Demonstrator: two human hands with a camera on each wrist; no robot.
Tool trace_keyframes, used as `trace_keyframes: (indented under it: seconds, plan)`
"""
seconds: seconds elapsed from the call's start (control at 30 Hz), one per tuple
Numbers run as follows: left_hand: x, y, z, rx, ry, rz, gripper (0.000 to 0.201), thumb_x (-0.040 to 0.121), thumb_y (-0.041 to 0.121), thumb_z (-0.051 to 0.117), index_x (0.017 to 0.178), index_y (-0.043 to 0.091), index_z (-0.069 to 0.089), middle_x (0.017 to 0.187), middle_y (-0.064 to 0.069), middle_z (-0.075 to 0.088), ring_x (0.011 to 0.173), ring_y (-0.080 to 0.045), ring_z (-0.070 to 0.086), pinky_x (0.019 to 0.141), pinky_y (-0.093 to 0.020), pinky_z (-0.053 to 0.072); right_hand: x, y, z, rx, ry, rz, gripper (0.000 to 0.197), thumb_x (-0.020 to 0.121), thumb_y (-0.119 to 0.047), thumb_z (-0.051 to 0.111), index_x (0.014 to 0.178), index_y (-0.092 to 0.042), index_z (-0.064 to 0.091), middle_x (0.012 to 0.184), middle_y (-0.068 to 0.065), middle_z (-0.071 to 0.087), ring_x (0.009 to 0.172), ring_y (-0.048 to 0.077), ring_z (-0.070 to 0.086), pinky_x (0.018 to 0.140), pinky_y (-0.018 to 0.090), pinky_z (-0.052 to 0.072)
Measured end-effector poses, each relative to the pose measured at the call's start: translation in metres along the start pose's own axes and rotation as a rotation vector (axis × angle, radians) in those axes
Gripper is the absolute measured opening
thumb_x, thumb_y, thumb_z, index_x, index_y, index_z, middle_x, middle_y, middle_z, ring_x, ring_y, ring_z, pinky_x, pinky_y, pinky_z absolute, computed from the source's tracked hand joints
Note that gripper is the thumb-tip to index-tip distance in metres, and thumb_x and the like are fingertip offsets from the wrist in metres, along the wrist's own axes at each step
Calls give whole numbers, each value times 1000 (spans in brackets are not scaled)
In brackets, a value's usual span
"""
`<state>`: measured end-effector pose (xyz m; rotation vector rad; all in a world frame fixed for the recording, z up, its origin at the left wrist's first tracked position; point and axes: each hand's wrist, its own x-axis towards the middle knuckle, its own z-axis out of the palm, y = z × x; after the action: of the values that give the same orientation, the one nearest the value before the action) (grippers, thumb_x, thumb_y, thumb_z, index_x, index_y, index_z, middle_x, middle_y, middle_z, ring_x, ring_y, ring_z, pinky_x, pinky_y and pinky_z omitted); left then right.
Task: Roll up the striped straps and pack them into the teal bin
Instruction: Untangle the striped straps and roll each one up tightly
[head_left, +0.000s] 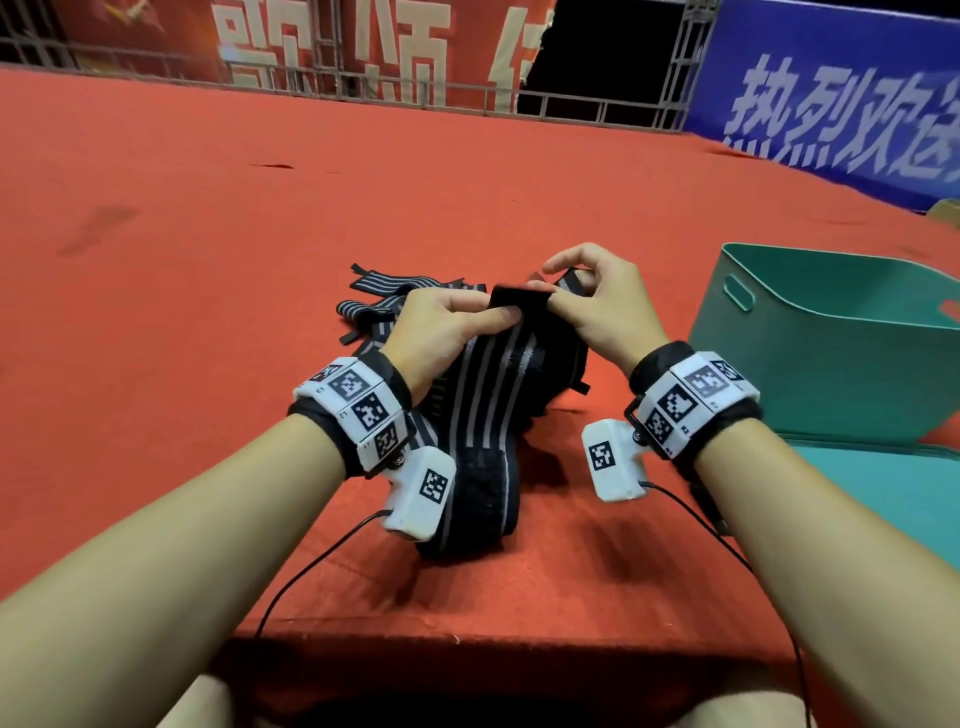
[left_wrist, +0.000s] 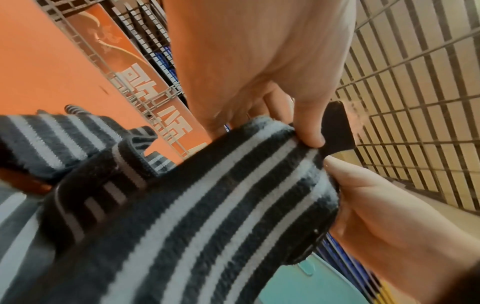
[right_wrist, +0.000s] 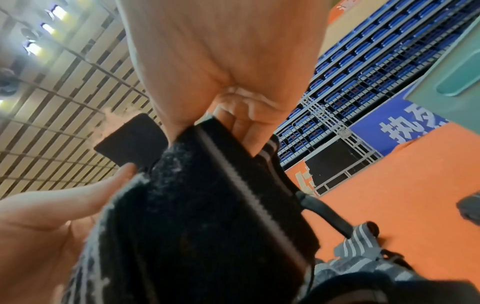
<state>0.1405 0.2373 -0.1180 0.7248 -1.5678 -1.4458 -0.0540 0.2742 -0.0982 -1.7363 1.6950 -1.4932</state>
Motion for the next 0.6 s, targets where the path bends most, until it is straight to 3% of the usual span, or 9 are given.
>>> trace_keyframes:
  seconds: [0.13, 0.27, 0.4, 0.43, 0.5, 0.53, 0.6]
  plan:
    - [1, -1, 3, -201, 64, -96, 19, 91, 10, 73, 106, -1, 77, 102, -20, 77, 98, -34, 75, 87, -41, 61, -5, 1, 2, 163, 31, 5, 24, 87, -10, 79, 107, -16, 66, 89, 5, 75, 79, 12, 71, 75, 28, 59]
    - [4, -5, 12, -367, 127, -208, 25, 91, 4, 69, 113, -8, 71, 96, -16, 76, 80, -22, 75, 65, -28, 59, -8, 6, 5, 228, -1, 28, 28, 88, -4, 77, 109, -17, 66, 96, 5, 76, 85, 11, 73, 78, 25, 58]
    - [15, -14, -28, -555, 420, -303, 45, 87, 13, 76, 125, -8, 65, 114, -17, 74, 93, -27, 76, 74, -39, 63, -14, 19, -21, 356, 9, 97, 42, 85, 10, 73, 118, -14, 63, 96, 8, 75, 87, 16, 72, 83, 32, 59]
    - [18, -19, -44, -563, 468, -297, 46, 85, 14, 78, 124, -7, 66, 112, -15, 75, 93, -26, 76, 77, -40, 63, -16, 24, -30, 402, 24, 129, 46, 86, 11, 71, 123, -14, 61, 94, 8, 74, 84, 16, 71, 84, 32, 59]
    - [15, -21, -62, -419, 515, -247, 33, 84, 11, 79, 112, -5, 70, 98, -13, 77, 78, -20, 75, 66, -30, 61, -20, 31, -40, 496, 19, 217, 55, 87, 14, 68, 134, -11, 55, 92, 7, 72, 82, 15, 71, 83, 29, 59]
    - [13, -22, -63, -347, 509, -235, 29, 85, 9, 78, 109, -3, 71, 95, -14, 75, 71, -19, 73, 60, -27, 58, -21, 34, -40, 542, -13, 278, 60, 86, 17, 65, 139, -8, 52, 97, 9, 70, 86, 16, 71, 84, 27, 60]
    - [10, -24, -59, -301, 456, -221, 24, 84, 6, 77, 106, -4, 73, 97, -19, 74, 71, -22, 71, 62, -28, 57, -23, 38, -32, 613, -120, 419, 66, 84, 25, 59, 144, -2, 49, 112, 12, 69, 102, 22, 69, 85, 25, 60]
